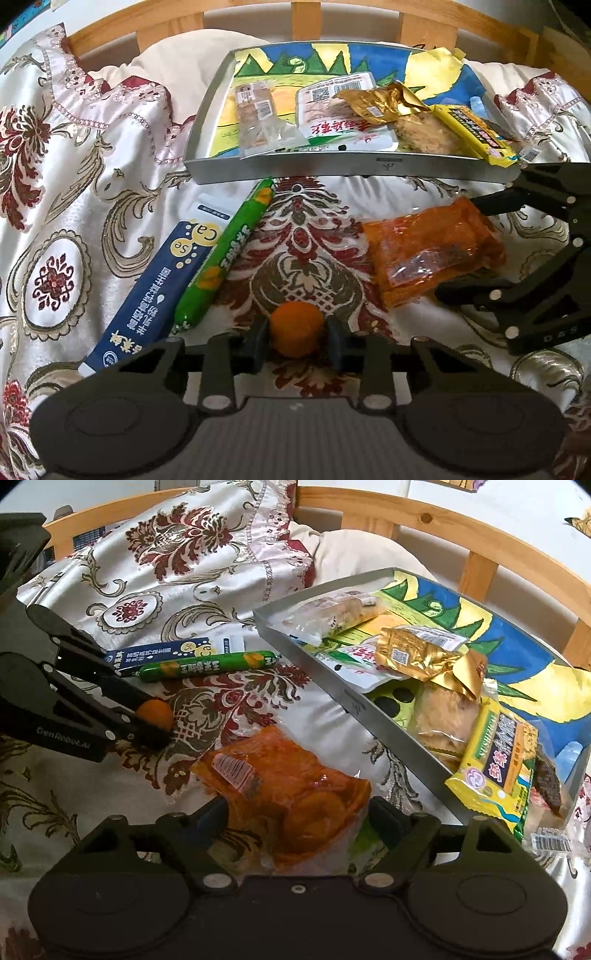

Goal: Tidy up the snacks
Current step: 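Close the left tool on the mandarin while the right tool grasps the orange-red bag, then lift and carry the mandarin with the left tool while the right tool carries the orange-red bag to the tray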

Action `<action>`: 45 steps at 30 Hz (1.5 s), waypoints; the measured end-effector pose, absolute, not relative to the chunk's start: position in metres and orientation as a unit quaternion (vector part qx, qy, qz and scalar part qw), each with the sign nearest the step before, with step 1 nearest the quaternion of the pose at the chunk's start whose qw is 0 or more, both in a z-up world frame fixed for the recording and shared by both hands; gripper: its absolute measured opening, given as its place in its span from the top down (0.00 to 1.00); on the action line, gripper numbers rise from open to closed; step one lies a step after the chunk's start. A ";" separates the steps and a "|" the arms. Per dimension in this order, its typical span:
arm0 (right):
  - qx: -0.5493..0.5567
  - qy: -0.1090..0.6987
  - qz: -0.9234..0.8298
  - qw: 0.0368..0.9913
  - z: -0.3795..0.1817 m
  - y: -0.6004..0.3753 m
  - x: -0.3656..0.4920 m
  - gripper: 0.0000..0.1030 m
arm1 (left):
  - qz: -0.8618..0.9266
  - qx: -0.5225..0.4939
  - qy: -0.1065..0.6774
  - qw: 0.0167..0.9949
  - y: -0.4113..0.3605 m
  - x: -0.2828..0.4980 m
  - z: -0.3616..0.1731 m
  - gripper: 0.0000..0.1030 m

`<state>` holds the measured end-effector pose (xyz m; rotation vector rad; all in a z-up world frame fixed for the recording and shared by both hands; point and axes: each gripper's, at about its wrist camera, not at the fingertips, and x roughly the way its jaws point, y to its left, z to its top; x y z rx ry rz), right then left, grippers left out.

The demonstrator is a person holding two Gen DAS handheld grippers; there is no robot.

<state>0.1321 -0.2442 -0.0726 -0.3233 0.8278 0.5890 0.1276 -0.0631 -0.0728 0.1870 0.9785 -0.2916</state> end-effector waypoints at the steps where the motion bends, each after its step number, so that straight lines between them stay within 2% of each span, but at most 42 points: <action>1: -0.156 0.392 0.281 0.862 -0.073 -0.243 0.132 0.23 | -0.139 0.090 0.466 0.869 -0.063 0.127 -0.073 0.65; 2: -0.158 0.389 0.279 0.863 -0.073 -0.243 0.131 0.35 | -0.139 0.091 0.465 0.869 -0.064 0.127 -0.073 0.65; 3: -0.159 0.387 0.279 0.865 -0.072 -0.243 0.132 0.42 | -0.139 0.091 0.465 0.870 -0.064 0.127 -0.072 0.65; 8: -0.157 0.386 0.280 0.865 -0.072 -0.243 0.132 0.43 | -0.139 0.085 0.463 0.871 -0.063 0.128 -0.071 0.65; 15: -0.164 0.380 0.284 0.865 -0.070 -0.241 0.130 0.51 | -0.141 0.086 0.453 0.876 -0.063 0.126 -0.069 0.65; 25: -0.175 0.374 0.283 0.866 -0.070 -0.239 0.128 0.54 | -0.138 0.091 0.450 0.878 -0.064 0.125 -0.068 0.65; 29: -0.174 0.371 0.283 0.867 -0.069 -0.240 0.128 0.58 | -0.138 0.091 0.449 0.878 -0.063 0.125 -0.068 0.65; 40: -0.172 0.365 0.282 0.871 -0.067 -0.240 0.127 0.59 | -0.133 0.083 0.448 0.880 -0.062 0.125 -0.066 0.65; 45: -0.168 0.357 0.278 0.876 -0.064 -0.242 0.127 0.64 | -0.131 0.076 0.445 0.883 -0.061 0.126 -0.065 0.65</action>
